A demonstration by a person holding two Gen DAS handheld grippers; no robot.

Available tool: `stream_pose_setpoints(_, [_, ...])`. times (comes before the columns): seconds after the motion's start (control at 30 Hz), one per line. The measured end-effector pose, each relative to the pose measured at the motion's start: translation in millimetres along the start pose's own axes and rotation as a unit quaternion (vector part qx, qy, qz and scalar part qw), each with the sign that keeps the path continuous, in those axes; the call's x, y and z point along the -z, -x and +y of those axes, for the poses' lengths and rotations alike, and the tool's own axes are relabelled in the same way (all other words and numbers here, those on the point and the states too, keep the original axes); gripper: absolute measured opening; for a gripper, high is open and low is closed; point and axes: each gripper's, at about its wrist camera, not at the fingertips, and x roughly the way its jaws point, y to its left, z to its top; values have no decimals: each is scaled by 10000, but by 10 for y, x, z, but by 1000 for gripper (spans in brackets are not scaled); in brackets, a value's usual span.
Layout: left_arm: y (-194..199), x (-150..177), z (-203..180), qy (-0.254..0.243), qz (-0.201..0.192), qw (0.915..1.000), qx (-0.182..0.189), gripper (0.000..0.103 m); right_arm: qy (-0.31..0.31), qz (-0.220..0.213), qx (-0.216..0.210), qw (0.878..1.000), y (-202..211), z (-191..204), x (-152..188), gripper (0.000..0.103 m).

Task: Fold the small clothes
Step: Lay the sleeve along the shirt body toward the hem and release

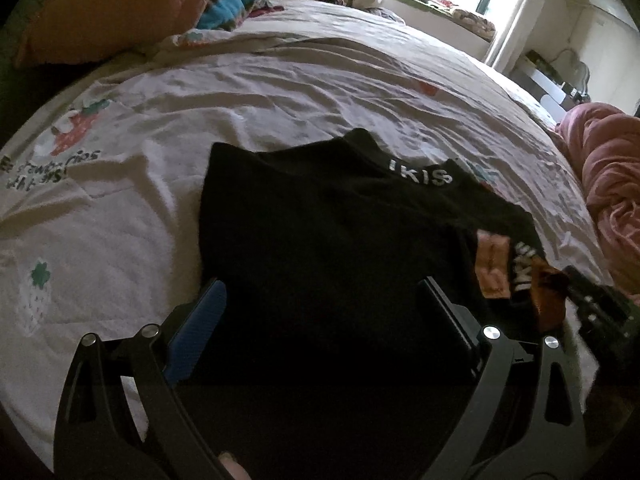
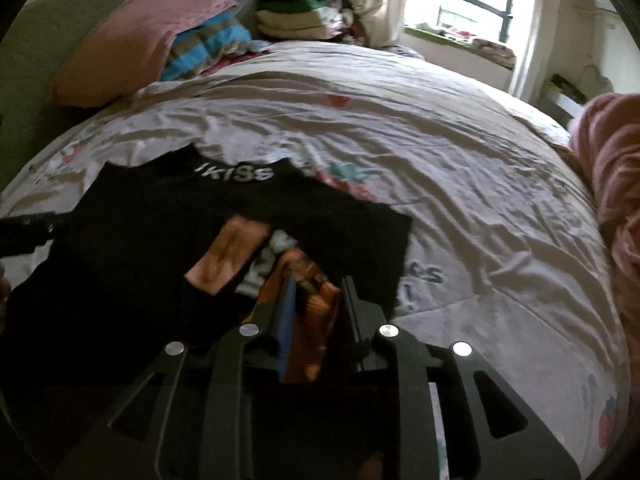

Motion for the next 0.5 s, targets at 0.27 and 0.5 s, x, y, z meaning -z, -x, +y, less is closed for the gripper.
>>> stream_pose_setpoints(0.27, [-83, 41, 155, 48, -26, 10000, 0, 63, -579, 55, 45, 9983, -48, -177, -60, 30])
stream_pose_setpoints(0.5, [-157, 99, 151, -262, 29, 9996, -55, 38, -123, 197, -630, 9977, -139, 336, -89, 35])
